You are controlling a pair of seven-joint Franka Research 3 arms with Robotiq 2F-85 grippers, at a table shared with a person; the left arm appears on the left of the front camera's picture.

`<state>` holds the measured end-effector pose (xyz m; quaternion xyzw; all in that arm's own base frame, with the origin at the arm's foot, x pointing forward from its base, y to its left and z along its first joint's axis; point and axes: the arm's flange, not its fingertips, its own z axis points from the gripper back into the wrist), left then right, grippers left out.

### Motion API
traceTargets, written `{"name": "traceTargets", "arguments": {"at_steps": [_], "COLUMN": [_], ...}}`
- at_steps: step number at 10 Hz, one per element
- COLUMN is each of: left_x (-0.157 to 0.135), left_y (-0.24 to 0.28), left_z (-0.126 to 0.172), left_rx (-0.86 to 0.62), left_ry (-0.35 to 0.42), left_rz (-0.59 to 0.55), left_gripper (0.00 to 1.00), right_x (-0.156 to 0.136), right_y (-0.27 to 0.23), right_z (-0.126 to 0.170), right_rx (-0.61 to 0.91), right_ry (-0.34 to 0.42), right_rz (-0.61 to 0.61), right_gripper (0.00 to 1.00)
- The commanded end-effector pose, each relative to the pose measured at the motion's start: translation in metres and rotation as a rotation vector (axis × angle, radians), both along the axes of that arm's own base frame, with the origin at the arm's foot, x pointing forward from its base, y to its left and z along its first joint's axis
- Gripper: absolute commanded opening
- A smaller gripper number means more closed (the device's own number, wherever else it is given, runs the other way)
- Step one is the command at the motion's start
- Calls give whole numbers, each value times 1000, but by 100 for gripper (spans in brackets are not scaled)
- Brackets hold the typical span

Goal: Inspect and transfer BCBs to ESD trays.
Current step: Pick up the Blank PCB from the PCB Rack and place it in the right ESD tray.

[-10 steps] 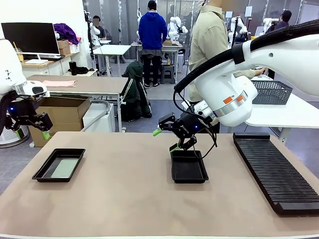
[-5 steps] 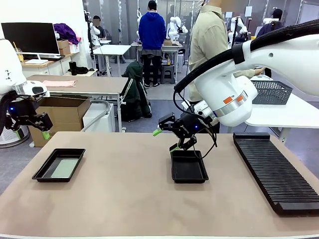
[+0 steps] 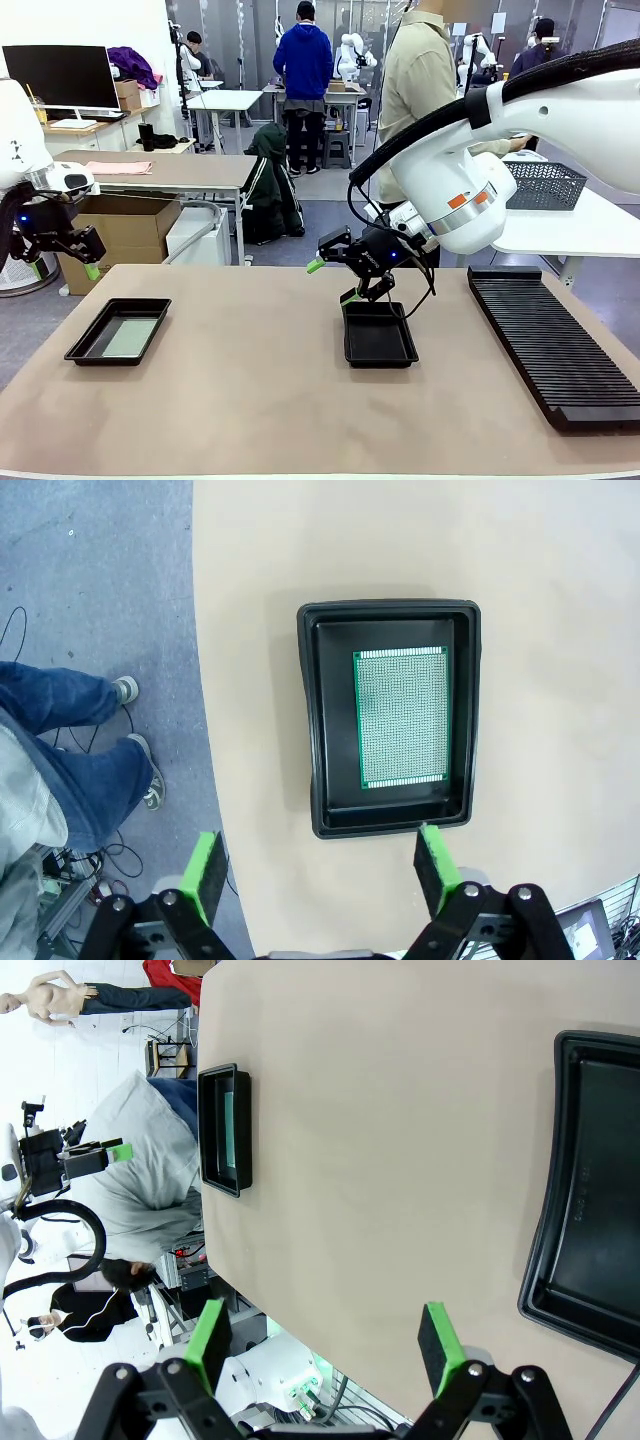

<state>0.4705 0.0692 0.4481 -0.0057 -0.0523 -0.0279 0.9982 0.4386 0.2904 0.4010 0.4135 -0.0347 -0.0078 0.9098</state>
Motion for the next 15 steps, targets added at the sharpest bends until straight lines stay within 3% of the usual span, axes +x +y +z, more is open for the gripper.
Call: {"name": "traceTargets", "arguments": {"at_steps": [1, 15], "left_x": [-1, -1], "left_y": [1, 1], "left_z": [-2, -2], "left_rx": [1, 1], "left_ry": [-2, -2], "left_rz": [3, 3], "left_gripper": [100, 100], "right_x": [0, 0], "right_y": [1, 1], "right_z": [0, 0], "right_rx": [-3, -3], "right_ry": [3, 3], "right_rz": [-16, -16], "right_gripper": [100, 100]}}
